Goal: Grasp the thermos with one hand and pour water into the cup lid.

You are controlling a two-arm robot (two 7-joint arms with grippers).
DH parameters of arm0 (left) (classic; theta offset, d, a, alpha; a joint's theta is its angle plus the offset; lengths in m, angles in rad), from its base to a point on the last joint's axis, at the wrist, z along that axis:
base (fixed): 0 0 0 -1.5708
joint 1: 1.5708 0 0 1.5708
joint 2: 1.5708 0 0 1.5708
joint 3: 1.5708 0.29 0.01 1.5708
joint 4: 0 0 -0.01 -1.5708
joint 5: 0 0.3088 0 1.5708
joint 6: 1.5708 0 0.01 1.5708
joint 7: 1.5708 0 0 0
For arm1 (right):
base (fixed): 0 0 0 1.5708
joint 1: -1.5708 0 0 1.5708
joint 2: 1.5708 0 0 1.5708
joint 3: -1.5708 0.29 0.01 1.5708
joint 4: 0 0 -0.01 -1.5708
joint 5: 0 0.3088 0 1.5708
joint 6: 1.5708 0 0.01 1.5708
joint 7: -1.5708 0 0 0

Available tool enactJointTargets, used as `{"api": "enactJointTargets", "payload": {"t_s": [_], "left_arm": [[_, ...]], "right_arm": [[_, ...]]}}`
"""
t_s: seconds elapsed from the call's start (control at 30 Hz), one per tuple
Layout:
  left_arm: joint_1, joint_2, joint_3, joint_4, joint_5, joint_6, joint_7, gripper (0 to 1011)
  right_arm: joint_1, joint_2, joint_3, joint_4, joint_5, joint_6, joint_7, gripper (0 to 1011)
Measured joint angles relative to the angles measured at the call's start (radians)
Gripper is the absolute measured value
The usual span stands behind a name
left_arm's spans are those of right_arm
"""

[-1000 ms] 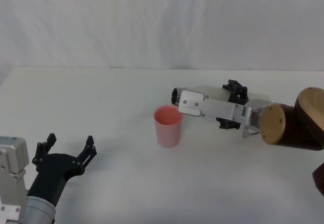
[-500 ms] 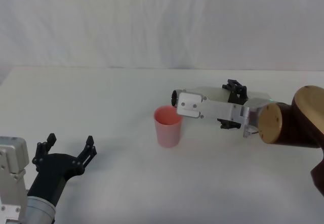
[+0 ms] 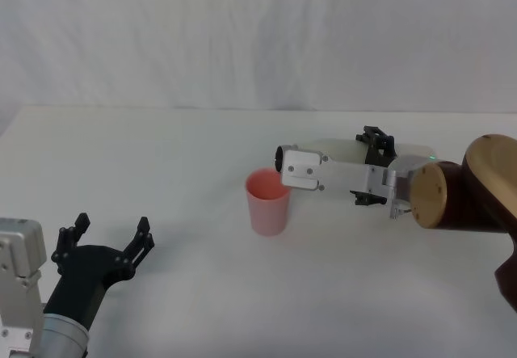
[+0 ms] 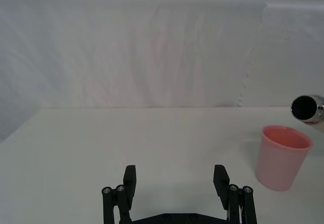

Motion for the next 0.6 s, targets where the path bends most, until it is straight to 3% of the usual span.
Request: {"api": "enactJointTargets", "payload": {"t_s": [0.6], "left_arm": [[0.000, 0.000, 0.000, 0.000, 0.000, 0.000, 0.000, 1001]], "right_arm": [[0.006, 0.002, -0.007, -0.003, -0.034, 0.001, 0.023, 946]]}}
